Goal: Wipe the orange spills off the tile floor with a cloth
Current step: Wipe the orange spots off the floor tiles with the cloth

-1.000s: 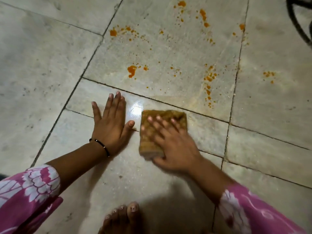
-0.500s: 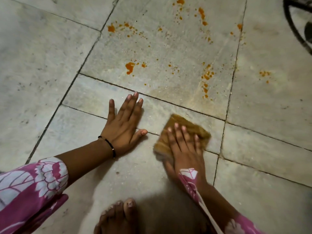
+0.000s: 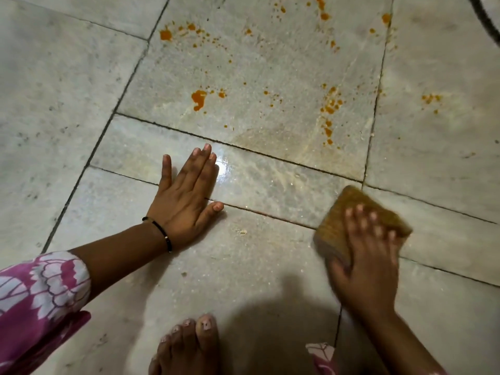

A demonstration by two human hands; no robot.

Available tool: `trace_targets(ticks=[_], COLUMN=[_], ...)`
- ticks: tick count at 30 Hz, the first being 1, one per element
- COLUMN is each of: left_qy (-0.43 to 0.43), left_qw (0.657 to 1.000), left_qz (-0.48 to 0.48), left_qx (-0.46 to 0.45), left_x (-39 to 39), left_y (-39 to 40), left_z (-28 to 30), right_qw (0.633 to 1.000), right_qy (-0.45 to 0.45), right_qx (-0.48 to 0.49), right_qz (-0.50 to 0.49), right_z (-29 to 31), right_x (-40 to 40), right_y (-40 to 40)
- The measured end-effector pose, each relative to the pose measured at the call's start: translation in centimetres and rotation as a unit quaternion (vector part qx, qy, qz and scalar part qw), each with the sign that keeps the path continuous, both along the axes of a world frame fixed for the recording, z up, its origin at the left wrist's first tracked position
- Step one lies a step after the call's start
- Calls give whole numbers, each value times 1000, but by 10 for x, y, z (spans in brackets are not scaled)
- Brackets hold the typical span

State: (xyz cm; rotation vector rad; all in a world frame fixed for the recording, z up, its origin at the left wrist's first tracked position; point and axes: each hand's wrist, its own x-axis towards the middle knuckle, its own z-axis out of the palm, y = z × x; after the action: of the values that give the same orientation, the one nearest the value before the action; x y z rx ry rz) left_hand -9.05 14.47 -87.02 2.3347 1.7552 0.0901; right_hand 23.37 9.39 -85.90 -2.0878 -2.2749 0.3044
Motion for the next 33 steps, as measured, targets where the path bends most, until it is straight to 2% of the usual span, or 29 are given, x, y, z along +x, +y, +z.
trace_targets(ticks=[2,4,5,9,13,16,19,23,25,28,31,33], left_qy=[8,13,14,6,-76,-90,-4,28,26,19,5,-13], left_qw=[1000,1000,1000,1000,997,990,976,975,976,976,978,979], left_qz=[-13,-17,-18,-11,-9,-109,-217,-219,-214,-213,-208,-205], left_qx=[-4,-8,-11,-11,-5,-28,-30,-32,-33,-31,-24,-18], left_x=[0,1,1,2,22,43,42,40,41,41,42,41], left_y=[0,1,2,1,9,14,11,11,10,9,10,10], left_z=[0,-1,-2,-1,4,3,-3,-4,-4,-4,-4,-5], right_qw=[993,982,984,1000,997,998,998,994,997,1000,996,998], right_qy=[-8,-5,-5,3,26,-34,-42,-15,-15,-3,3,-4], right_qx=[20,13,9,21,2,-13,-23,9,10,-2,-17,-22], right_qz=[-116,-186,-180,-2,73,60,-31,-107,-73,29,87,66], right_z=[-2,-4,-5,-6,-3,-3,1,0,-4,-2,0,0], right_x=[-17,-48,-64,-112,-83,-33,-5,-26,-52,-76,-51,-21], right_y=[46,90,103,73,12,-1,29,108,122,91,39,22])
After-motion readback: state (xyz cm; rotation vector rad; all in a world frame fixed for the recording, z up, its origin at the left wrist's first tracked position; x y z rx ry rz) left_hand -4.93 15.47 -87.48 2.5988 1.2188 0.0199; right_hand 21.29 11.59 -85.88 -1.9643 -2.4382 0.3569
